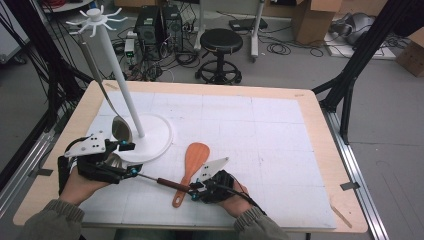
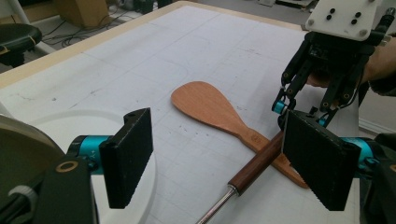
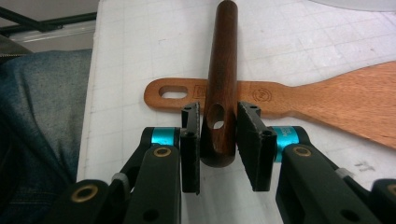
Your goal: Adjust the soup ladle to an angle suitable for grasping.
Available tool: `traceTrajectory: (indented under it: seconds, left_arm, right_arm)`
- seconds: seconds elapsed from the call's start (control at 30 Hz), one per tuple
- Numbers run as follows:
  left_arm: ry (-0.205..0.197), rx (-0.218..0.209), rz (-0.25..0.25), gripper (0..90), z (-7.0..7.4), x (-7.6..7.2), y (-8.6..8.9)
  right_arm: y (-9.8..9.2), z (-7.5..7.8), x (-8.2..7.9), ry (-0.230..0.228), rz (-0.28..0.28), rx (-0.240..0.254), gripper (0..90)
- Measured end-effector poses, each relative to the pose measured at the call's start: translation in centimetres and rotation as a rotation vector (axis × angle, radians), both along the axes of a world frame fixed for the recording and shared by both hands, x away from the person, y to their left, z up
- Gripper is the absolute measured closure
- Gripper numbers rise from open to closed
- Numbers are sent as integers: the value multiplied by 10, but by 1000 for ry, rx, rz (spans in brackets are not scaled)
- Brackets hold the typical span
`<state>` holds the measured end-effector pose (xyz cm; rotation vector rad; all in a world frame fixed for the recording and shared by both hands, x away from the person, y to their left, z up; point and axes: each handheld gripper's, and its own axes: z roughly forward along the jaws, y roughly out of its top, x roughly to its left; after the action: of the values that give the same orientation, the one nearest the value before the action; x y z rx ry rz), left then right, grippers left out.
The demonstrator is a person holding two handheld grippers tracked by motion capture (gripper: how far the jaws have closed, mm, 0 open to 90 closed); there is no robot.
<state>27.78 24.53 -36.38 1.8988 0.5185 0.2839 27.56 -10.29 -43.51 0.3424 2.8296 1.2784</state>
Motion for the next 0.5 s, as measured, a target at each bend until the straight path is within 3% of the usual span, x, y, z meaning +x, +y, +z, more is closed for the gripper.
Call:
traceTrajectory:
  seconds: [0.27,0.5]
  left_arm:
    - [6,-3,-4,255,0,0,-1]
    - [5,-3,-13,255,1,-1,-2]
  right_arm:
    - [-13,5,3,10,-9,15,725]
    - [-25,7,3,16,-2,-1,725]
